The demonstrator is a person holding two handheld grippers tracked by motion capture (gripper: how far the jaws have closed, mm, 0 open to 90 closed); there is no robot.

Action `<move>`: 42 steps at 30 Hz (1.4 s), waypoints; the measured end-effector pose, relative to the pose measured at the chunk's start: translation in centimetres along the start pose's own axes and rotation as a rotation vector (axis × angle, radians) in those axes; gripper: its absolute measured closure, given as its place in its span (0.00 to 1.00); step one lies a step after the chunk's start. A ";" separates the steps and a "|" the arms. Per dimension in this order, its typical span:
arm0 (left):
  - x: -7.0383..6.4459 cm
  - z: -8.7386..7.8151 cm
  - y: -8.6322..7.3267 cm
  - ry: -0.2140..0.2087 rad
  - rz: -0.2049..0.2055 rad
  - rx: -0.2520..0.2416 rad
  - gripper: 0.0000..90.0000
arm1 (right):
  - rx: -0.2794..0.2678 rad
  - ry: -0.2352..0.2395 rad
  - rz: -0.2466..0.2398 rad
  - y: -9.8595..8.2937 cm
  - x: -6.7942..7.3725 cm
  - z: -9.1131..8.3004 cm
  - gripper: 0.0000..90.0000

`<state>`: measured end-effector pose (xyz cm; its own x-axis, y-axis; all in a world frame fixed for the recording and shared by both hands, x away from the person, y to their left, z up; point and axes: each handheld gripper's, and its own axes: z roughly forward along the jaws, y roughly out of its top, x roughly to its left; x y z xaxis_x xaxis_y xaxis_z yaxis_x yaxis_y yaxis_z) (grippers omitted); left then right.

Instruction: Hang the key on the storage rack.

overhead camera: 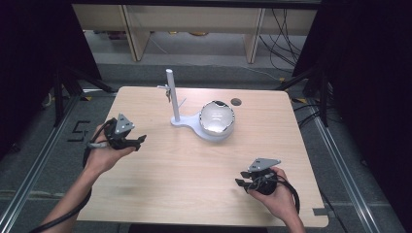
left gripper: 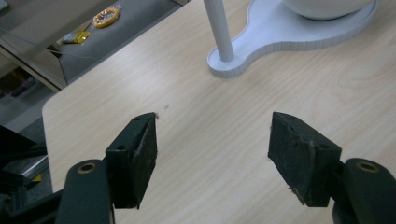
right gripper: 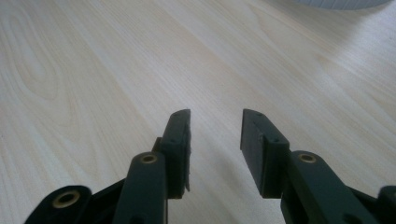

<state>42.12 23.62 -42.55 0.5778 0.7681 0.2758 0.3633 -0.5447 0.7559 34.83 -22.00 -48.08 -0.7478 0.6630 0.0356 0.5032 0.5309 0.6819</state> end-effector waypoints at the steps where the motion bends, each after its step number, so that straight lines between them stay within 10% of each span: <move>1: -0.4 0.0 -0.7 0.000 -0.014 -0.007 0.36 | 0.000 0.000 0.000 0.0 0.0 0.0 0.71; 20: -4.8 -0.1 -9.1 -0.018 -0.167 -0.028 0.34 | 0.007 -0.001 0.011 -0.3 0.1 0.3 0.70; 27: -5.9 0.1 -10.7 -0.012 -0.226 -0.088 0.34 | 0.011 0.002 0.016 -0.4 0.1 0.4 0.70; 42: -6.6 -0.4 -11.2 0.011 -0.215 -0.136 0.35 | -0.015 0.008 0.016 -0.9 -0.1 0.5 0.69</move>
